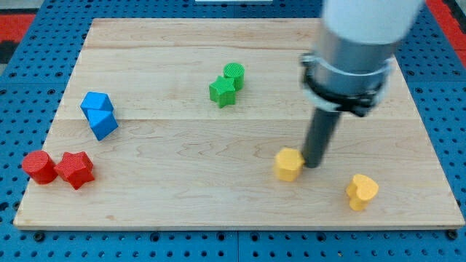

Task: Push the yellow hexagon into the red star

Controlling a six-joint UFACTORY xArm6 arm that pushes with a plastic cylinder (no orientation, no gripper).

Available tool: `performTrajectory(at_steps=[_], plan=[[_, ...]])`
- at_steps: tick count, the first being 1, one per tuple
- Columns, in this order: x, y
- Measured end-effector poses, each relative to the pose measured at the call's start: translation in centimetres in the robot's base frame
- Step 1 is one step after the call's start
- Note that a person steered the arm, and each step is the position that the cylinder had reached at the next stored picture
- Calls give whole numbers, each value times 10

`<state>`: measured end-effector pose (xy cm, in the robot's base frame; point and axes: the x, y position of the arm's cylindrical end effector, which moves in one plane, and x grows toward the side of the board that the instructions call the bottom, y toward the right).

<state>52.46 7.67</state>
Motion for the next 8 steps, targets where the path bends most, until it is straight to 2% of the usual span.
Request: performTrajectory(at_steps=[1,2,3,4,5,6,7,8], plan=[[7,-91],[16,-111],[34,-103],[51,-169],[43,-234],[43,-216],[38,-249],[37,-226]])
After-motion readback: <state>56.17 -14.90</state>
